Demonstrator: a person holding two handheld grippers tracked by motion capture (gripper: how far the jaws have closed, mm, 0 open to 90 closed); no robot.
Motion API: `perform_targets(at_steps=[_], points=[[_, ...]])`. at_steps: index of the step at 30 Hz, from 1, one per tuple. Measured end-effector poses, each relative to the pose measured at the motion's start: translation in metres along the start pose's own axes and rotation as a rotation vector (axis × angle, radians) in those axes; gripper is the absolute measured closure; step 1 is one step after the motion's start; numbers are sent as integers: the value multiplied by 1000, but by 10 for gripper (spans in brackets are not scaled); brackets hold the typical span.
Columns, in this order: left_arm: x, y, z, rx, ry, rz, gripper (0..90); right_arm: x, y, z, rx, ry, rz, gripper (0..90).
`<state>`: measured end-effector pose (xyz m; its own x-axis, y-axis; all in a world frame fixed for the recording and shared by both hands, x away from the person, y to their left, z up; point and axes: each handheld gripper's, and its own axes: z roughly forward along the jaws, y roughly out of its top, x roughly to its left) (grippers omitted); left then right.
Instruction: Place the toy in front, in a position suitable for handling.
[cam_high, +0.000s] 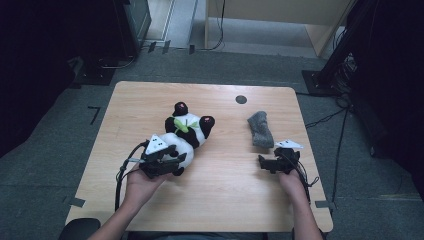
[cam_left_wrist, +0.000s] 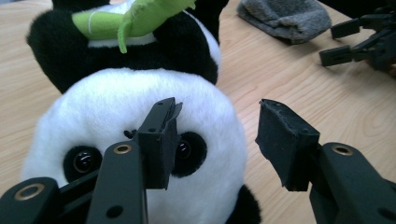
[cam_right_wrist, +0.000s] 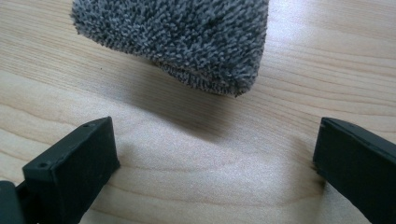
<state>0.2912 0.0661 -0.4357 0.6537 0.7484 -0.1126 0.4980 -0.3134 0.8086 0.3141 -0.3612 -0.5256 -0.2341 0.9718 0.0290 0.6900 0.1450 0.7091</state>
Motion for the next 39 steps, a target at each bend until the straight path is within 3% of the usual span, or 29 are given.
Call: perform_targets(at_steps=[6, 12, 14, 16, 19, 21, 22, 24, 27, 30, 32, 36, 39], points=[[12, 1, -9, -23, 19, -31, 384, 0, 0, 0, 1, -2, 2, 0], [12, 4, -13, -43, 53, -26, 325, 1, 0, 0, 1, -1, 1, 0], [13, 7, -15, -43, 35, -44, 315, 1, 0, 0, 0, 1, -2, 0], [11, 8, -14, -49, 59, -31, 287, 1, 0, 0, -1, 3, -3, 0], [18, 8, -3, -9, 86, -46, 265, 1, 0, 0, -1, 4, -4, 0], [24, 6, 6, 24, 73, -60, 235, 1, 0, 0, -1, 6, -7, 0], [26, 5, 11, 36, 58, -66, 195, 2, 0, 0, 0, 7, -8, 0], [28, 4, 20, 62, 87, -53, 97, 2, 0, 0, 0, 9, -9, 0], [37, 3, 27, 60, 51, -83, 41, 2, 0, 0, 2, 9, -8, 0], [42, 2, 32, 42, 37, -81, 76, 2, 0, 0, 2, 9, -8, 0], [44, 1, 35, 25, 23, -43, 142, 3, 0, 0, 2, 9, -9, 0], [53, 1, 37, 16, -8, -55, 382, 3, 0, 0, 0, 10, -13, 0], [55, 4, 35, 25, -37, -39, 501, 3, 0, 0, 0, 11, -14, 0]])
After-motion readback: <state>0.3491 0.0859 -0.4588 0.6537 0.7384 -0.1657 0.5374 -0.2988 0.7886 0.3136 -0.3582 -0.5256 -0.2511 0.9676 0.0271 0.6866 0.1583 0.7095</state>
